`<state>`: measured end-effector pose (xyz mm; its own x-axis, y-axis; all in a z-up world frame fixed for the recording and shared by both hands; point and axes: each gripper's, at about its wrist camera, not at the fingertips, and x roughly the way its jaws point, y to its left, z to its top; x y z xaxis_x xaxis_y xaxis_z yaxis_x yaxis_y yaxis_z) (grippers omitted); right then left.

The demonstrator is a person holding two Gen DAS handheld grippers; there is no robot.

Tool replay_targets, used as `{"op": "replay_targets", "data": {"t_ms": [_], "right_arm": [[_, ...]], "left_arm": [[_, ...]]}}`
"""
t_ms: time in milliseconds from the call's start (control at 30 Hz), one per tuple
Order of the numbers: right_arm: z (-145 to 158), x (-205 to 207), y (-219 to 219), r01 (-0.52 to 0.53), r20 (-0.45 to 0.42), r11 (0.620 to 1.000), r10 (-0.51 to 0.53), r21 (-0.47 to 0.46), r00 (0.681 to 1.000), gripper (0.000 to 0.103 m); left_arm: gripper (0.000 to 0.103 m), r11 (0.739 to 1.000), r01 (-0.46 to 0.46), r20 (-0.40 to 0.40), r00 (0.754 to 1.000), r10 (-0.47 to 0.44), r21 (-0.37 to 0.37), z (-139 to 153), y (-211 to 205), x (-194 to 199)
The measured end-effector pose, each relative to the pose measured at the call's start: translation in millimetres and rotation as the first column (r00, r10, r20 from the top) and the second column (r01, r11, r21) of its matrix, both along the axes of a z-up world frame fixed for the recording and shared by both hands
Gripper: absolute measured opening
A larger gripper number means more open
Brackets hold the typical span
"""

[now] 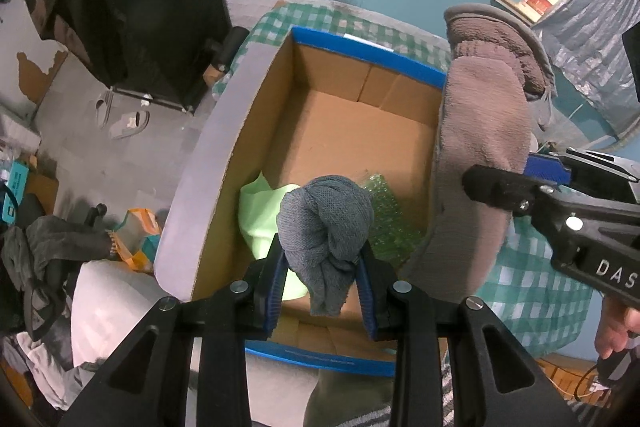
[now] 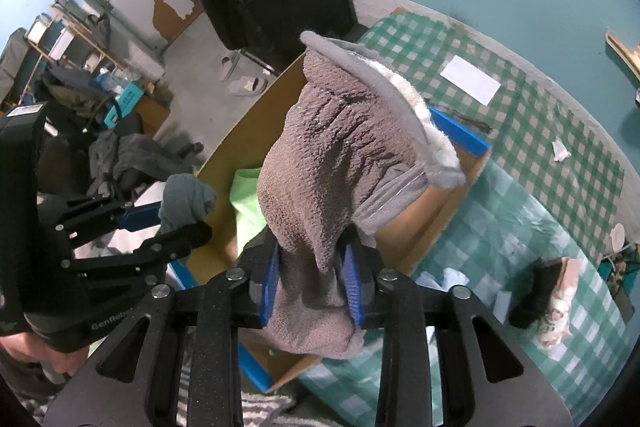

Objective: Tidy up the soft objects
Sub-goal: 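Open both tools to drop the mitten and grey sock into the box, then move both open tools back over the remaining items on the table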

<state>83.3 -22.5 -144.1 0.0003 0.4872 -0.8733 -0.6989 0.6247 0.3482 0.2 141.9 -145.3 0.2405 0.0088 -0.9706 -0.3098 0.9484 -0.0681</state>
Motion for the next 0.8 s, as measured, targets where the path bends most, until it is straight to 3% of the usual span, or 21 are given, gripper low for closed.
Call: {"op": "replay_targets", "data": {"t_ms": [133, 333, 533, 800], "right_arm": [[-7.0, -0.7, 7.7, 0.006, 0.004, 1.000, -0.006, -0.026, 1.000, 0.050], [-7.9, -1.8, 8.4, 0.023, 0.016, 0.999, -0.022, -0.042, 1.000, 0.064], [-5.4, -2.5, 6.3, 0.038, 0.031, 0.998, -0.037, -0.051, 0.999, 0.072], [1.2, -2.3, -7.6, 0.071, 0.044, 0.996, -0.069, -0.044, 0.997, 0.072]], "left_arm": [[0.035, 1.000, -0.004, -0.016, 1.000, 0.004, 0.003, -3.7, 4.1, -0.7], [0.042, 1.000, -0.005, -0.030, 1.000, 0.005, -0.003, -5.6, 6.8, -2.1], [0.044, 1.000, -0.007, -0.025, 1.000, 0.006, -0.009, -2.6, 5.5, -1.8], [0.044, 1.000, 0.022, -0.009, 1.000, -0.022, -0.016, 2.8, -9.0, -0.6]]}}
